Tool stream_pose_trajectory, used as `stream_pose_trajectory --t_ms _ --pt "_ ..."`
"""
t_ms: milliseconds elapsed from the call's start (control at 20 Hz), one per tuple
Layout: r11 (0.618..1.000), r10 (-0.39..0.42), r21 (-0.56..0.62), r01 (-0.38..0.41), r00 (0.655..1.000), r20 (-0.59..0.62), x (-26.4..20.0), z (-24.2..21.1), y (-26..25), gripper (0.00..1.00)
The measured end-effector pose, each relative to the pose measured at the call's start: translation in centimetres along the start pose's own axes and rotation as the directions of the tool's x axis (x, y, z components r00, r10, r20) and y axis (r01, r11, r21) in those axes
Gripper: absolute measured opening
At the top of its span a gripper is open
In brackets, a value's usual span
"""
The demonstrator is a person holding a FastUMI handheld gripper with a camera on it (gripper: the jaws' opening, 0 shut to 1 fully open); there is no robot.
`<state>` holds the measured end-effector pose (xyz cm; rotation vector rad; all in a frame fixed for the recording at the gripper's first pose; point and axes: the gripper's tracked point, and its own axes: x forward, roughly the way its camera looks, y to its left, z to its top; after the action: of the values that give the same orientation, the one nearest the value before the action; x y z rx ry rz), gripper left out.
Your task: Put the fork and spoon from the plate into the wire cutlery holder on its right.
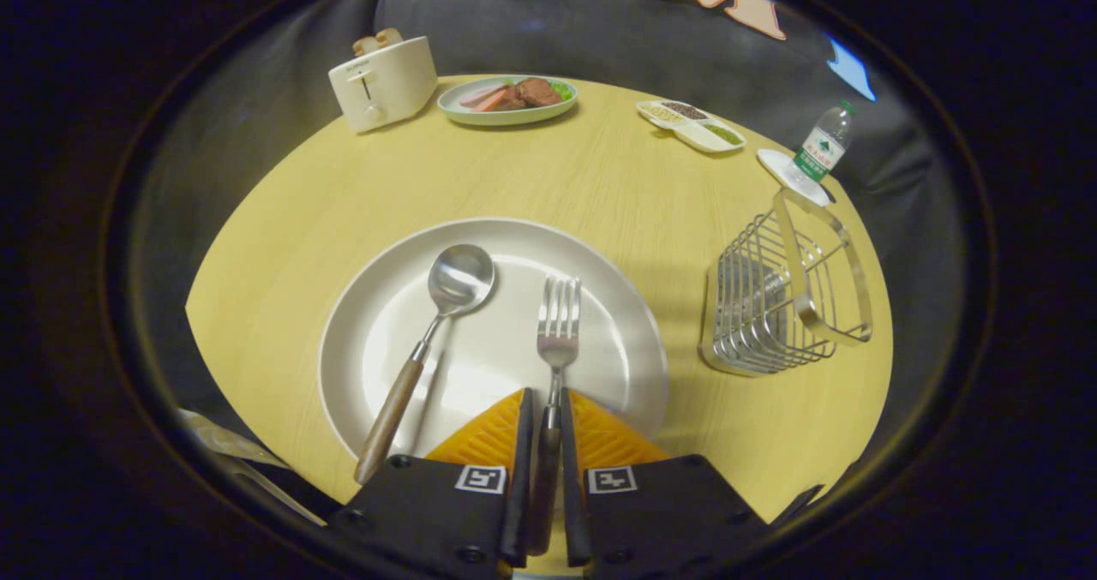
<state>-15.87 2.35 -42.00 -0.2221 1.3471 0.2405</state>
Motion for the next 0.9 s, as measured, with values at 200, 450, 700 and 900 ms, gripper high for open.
stream_pose_trajectory --t_ms 200,450,700,900 --pt "1.000 0.028 0.006 -0.028 1.000 -0.015 -0.2 -0.2 0.3 0.08" --pt "0.998 0.061 -0.011 -0.061 0.998 -0.022 -1.0 0.1 0.5 0.08" --pt "0.994 0.054 -0.093 -0.056 0.998 -0.029 -2.4 0.7 -0.2 0.08" --pt "0.991 0.063 -0.114 -0.065 0.998 -0.028 -4.0 1.8 -0.7 0.08"
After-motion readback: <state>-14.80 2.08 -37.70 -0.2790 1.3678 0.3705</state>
